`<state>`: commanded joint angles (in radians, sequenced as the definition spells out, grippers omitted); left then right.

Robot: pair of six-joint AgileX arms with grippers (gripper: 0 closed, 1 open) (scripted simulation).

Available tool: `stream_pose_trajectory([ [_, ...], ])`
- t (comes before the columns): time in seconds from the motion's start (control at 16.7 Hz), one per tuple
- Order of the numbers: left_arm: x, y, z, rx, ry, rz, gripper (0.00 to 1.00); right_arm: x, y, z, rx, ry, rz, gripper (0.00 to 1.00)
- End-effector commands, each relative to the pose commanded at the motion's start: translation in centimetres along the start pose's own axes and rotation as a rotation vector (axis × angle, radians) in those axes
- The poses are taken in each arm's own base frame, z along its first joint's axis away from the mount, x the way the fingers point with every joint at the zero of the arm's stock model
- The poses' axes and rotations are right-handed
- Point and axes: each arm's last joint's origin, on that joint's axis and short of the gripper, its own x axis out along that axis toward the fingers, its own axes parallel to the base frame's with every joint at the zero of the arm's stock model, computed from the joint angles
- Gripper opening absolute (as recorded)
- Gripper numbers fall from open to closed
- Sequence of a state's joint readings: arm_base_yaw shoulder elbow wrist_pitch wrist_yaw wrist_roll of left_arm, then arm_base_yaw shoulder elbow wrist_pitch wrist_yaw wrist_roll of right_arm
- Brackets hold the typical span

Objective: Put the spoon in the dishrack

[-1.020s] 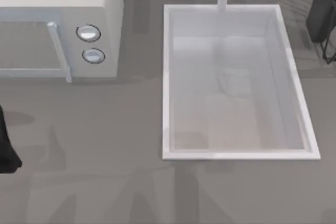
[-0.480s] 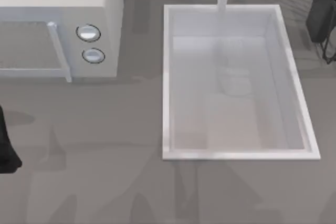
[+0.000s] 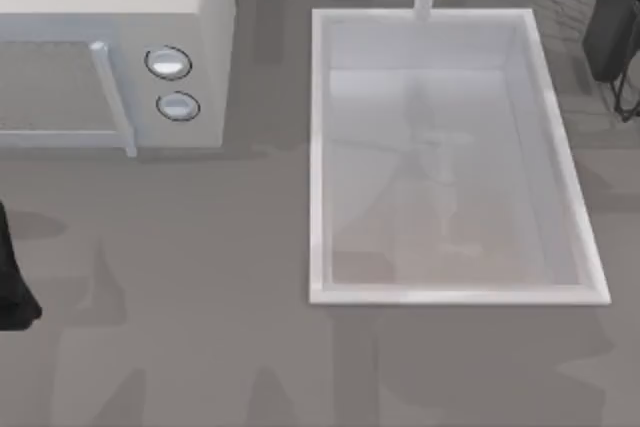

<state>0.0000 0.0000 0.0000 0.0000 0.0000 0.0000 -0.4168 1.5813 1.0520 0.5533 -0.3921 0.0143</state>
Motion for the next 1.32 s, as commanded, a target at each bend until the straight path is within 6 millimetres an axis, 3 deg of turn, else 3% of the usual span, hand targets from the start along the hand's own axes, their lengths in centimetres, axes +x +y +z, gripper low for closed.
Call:
stream_pose_trajectory([
  [0.3, 0.0, 0.0, 0.0, 0.000, 0.000, 0.000, 1.00, 3.4, 2.4, -6.7, 0.008, 0.012, -0.002, 0.00],
  [0.66, 0.0, 0.0, 0.0, 0.000, 0.000, 0.000, 1.00, 3.6, 2.8, -7.5, 0.010, 0.016, -0.002, 0.00],
  [1.32, 0.0, 0.0, 0.0, 0.000, 0.000, 0.000, 1.00, 3.6, 2.8, -7.5, 0.010, 0.016, -0.002, 0.83],
])
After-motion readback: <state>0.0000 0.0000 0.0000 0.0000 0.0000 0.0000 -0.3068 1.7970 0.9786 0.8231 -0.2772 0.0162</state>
